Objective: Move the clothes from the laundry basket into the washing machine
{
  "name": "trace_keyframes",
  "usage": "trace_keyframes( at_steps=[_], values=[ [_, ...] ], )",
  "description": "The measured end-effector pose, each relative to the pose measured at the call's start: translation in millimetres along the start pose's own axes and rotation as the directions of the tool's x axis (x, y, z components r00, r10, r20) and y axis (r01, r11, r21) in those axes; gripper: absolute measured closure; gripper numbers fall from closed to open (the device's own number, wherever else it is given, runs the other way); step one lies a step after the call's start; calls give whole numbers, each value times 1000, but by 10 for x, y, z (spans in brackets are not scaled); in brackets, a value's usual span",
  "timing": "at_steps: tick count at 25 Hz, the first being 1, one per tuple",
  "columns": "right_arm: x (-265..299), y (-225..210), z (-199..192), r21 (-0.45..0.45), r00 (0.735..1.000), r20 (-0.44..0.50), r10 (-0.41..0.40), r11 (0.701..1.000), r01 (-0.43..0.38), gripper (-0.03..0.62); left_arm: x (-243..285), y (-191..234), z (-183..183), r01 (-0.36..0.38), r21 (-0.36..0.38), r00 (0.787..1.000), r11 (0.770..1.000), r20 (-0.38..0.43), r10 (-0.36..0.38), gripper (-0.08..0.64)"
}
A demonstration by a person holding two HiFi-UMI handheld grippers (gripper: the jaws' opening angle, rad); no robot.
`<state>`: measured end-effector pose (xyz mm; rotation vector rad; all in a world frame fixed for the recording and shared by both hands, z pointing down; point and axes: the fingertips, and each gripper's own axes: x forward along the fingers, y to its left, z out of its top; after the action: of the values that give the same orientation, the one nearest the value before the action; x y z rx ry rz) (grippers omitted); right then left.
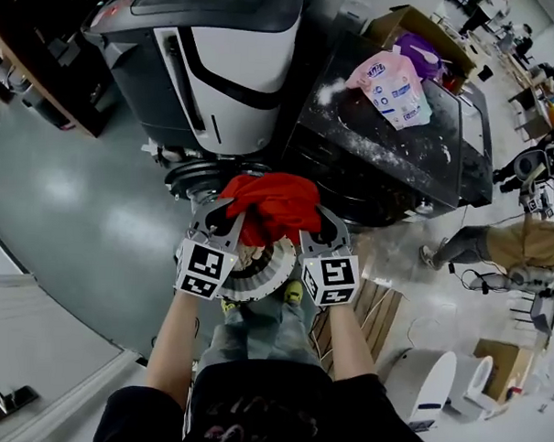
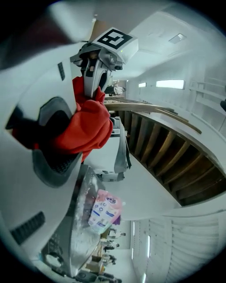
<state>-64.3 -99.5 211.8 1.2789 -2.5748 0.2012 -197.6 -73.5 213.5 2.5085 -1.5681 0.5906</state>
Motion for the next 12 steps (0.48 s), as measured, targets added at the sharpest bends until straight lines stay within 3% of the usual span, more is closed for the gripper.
trace_keyframes(
  at_steps=[6,12],
  values=[
    [-348,-216,372,38,991,56,-125,992,123,512,22,-170,485,95,50,992,994,77,-99,500],
    [-807,-538,489,71,966,93,-242,969,236,514,137,-533,909,184,154,971,971,123,-204,499]
  ],
)
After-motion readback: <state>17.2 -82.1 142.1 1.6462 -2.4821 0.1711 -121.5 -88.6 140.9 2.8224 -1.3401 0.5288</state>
